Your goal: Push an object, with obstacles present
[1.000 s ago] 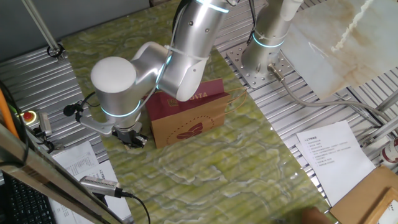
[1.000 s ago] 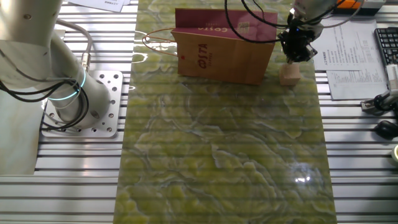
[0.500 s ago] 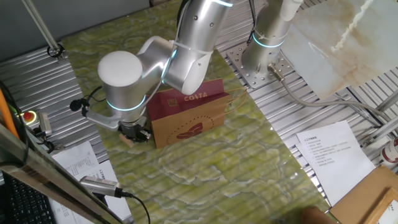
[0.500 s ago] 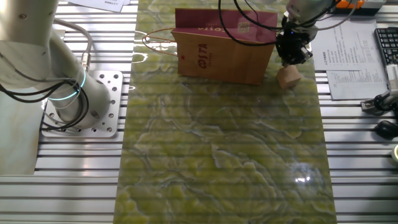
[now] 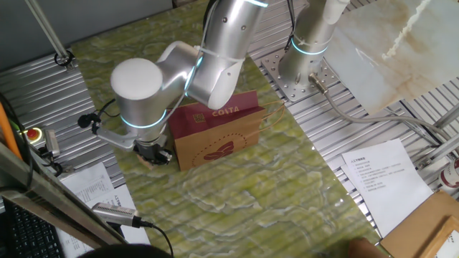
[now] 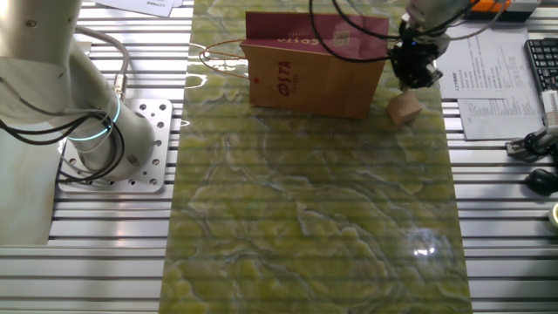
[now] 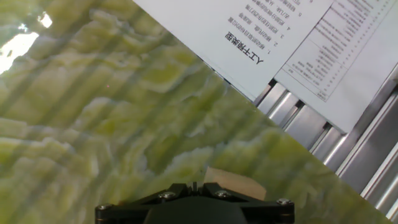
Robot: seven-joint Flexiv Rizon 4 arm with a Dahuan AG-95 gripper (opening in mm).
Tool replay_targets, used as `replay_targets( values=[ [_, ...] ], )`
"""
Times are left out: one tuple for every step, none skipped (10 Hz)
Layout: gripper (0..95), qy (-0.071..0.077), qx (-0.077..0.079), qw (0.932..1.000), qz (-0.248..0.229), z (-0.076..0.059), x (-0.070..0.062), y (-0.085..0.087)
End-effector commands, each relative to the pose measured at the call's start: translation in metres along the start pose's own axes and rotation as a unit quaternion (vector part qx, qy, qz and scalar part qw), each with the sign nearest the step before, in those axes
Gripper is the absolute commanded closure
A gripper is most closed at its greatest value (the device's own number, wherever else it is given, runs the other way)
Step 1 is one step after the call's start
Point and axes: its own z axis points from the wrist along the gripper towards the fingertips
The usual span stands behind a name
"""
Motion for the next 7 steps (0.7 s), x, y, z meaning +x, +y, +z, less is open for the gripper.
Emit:
replay_targets(
  values=[
    [95.0,0.008,-0.014,0.9994,0.031,-0.0004,-0.0007,0.0006],
    [95.0,0.013,-0.016,0.9990,0.040,-0.0004,-0.0007,0.0006],
    [95.0,0.016,-0.012,0.9988,0.044,-0.0004,-0.0007,0.0006],
    [95.0,0.018,-0.013,0.9981,0.058,-0.0004,-0.0007,0.0006],
    [95.0,0.017,-0.013,0.9978,0.063,0.0007,-0.0025,0.0015],
    [95.0,0.014,-0.018,0.9970,0.074,0.0007,-0.0025,0.0015],
    [95.0,0.015,-0.024,0.9961,0.084,0.0007,-0.0025,0.0015]
  ],
)
